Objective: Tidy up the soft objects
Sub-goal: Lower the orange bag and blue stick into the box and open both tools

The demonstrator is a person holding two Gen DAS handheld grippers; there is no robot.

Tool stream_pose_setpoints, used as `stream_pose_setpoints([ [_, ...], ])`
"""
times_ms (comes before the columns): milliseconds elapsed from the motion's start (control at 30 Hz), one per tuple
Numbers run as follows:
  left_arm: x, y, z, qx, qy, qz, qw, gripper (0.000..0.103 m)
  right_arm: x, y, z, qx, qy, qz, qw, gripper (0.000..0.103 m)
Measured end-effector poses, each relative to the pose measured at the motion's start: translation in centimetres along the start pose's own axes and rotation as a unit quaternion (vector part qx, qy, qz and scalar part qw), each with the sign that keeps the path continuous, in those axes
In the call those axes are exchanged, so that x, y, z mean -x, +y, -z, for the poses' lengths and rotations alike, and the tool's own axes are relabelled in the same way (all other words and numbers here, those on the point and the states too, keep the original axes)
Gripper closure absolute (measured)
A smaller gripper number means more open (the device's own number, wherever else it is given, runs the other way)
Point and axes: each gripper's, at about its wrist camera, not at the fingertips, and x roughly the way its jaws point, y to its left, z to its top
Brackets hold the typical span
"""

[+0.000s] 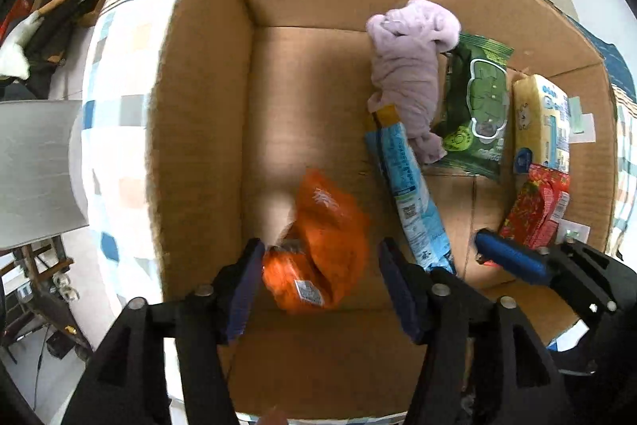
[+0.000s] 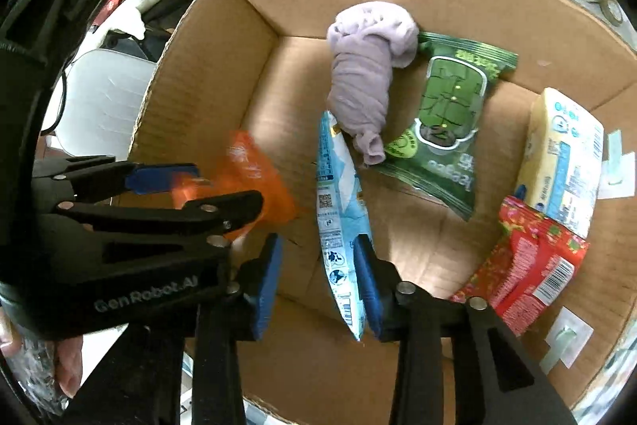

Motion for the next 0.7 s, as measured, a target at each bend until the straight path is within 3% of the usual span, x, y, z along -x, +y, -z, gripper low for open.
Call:
stream_pose_setpoints([
  [100,1.0,0.3,0.6,0.012,-0.010,0.012,0.9998,0.038,1.0,-0.1,0.5,-0.008,-0.005,0.012,1.000,0.054],
  [167,1.7,0.5,0.9,0.019,-0.019,0.018,0.9995,0.028,1.8,-0.6,1.1,-0.016,-0.007,0.025,1.000,0.048],
  [200,2.1,0.6,1.2,0.023,-0.025,0.020,0.9992,0.019,2.1,-0.8,1.3,-0.021,-0.007,0.028,0.999,0.046],
  [333,3.6,0.7,2.6,0.032,-0.045,0.035,0.9979,0.014,3.8,-1.8,2.3,-0.040,-0.010,0.047,0.998,0.035],
  [400,4.2,0.6,3.0,0.031,-0.055,0.037,0.9973,0.009,4.9,-2.6,3.0,-0.053,-0.015,0.066,0.996,0.034],
  [500,4.9,0.3,3.6,0.031,-0.075,0.031,0.9962,0.008,6.3,-3.0,3.8,-0.065,-0.023,0.090,0.994,0.029],
  [633,5.7,0.0,4.7,0.034,-0.103,0.024,0.9938,0.008,8.3,-3.3,4.4,-0.082,-0.041,0.112,0.989,0.005],
  [700,6.1,-0.3,5.2,0.037,-0.121,0.018,0.9918,0.008,8.9,-3.4,4.8,-0.089,-0.050,0.129,0.986,0.000],
])
